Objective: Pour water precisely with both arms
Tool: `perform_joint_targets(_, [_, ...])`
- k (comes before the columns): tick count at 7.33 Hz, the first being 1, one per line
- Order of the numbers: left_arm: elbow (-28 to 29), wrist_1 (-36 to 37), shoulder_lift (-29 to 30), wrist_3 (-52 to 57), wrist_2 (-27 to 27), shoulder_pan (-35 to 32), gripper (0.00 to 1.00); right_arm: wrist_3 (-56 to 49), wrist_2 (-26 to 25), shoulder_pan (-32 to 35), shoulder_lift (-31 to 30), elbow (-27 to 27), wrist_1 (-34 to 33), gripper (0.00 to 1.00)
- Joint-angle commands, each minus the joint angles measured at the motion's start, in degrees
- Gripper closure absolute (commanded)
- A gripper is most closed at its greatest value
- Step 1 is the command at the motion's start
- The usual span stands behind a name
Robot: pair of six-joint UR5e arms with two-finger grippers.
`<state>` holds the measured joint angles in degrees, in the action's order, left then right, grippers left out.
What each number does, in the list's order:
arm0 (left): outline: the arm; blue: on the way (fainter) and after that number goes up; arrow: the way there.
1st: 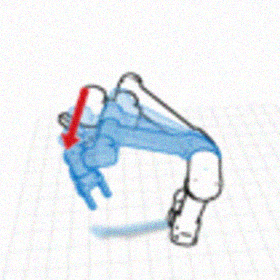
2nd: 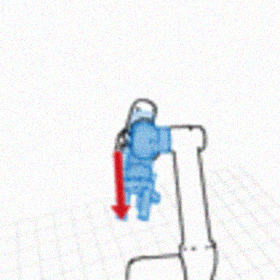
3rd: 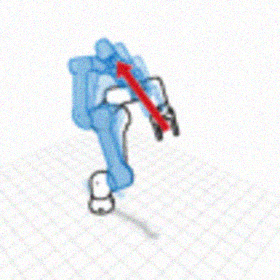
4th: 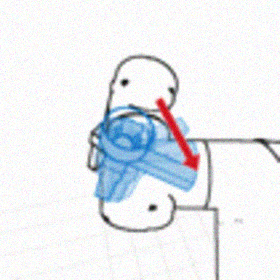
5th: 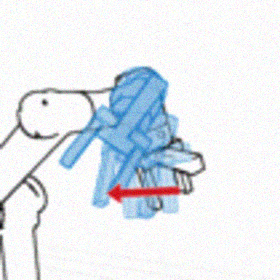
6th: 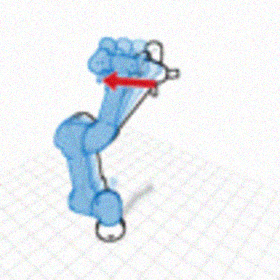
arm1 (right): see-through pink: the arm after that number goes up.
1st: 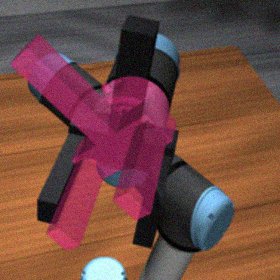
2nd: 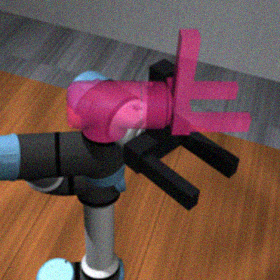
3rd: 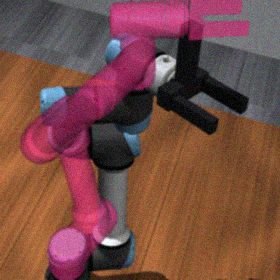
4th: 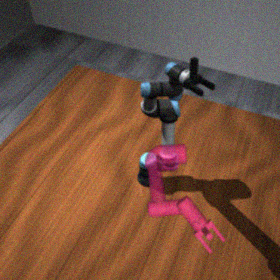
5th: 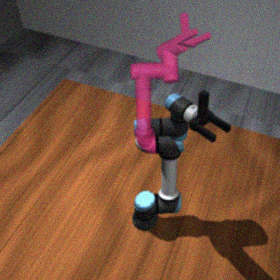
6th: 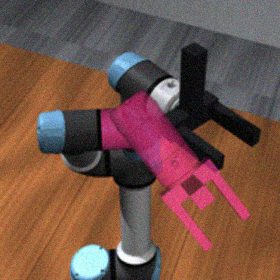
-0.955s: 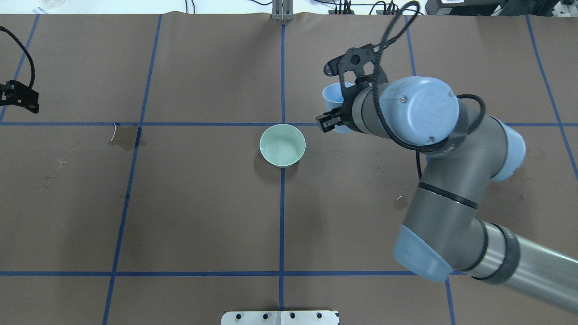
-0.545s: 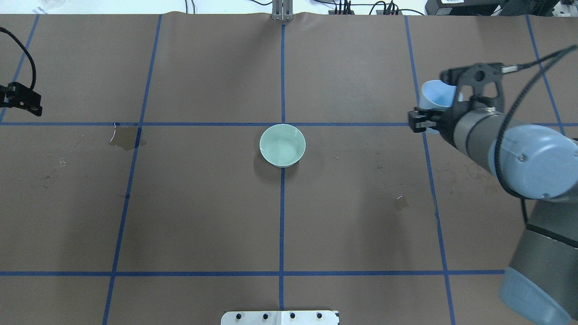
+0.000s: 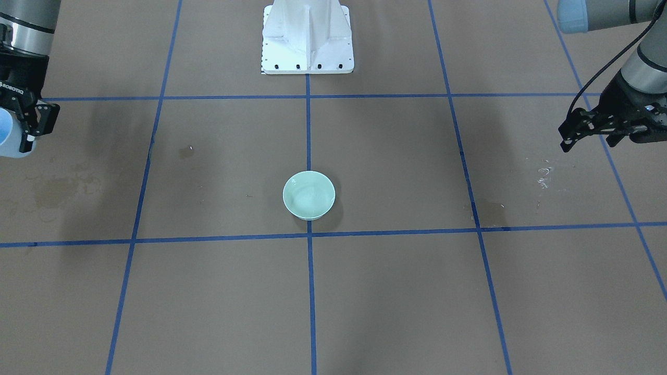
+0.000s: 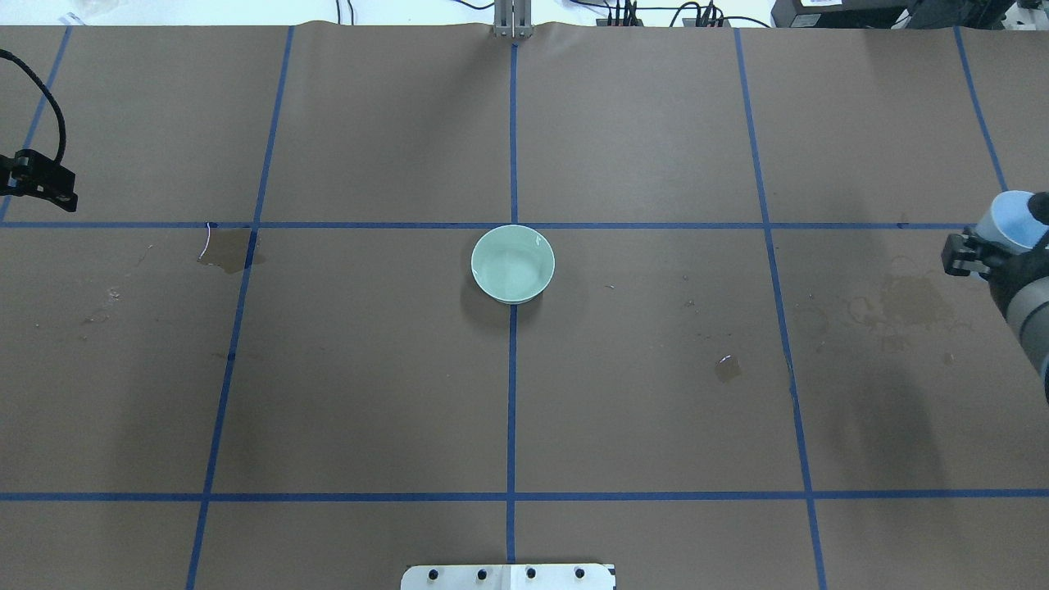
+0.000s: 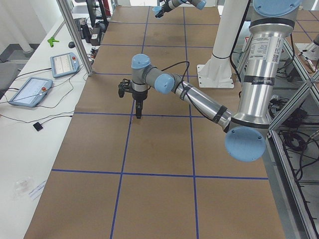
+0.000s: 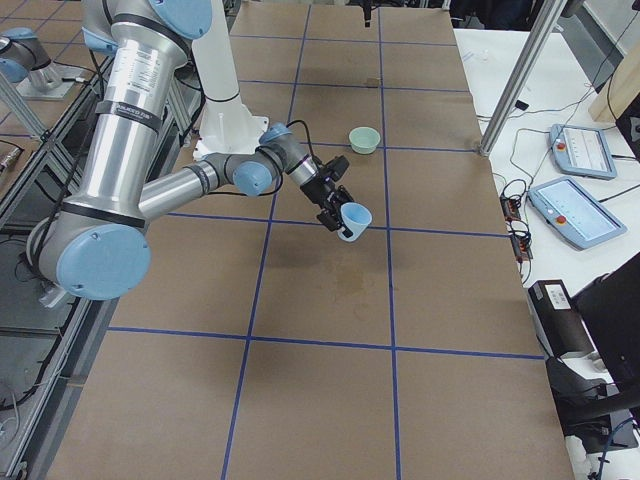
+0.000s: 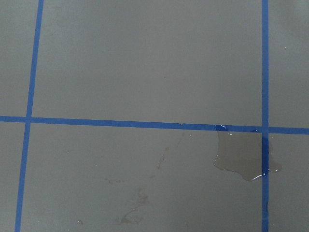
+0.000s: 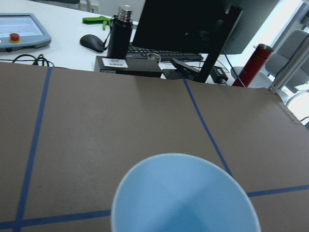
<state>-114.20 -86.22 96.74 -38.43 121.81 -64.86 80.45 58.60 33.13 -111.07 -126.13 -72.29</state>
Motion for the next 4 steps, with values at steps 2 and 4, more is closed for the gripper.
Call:
perform_joint_targets(2, [-0.67,0.0,0.03,-0.16,0.09,0.0,0.0,8.84,-8.04,-2.1,-8.08,13.76,16.68,1.0])
perform_joint_targets(4, [-0.85,0.0,0.03,-0.16,0.09,0.09,0.0,12.87,-12.16,-4.38,-11.01,22.11,28.14,1.0])
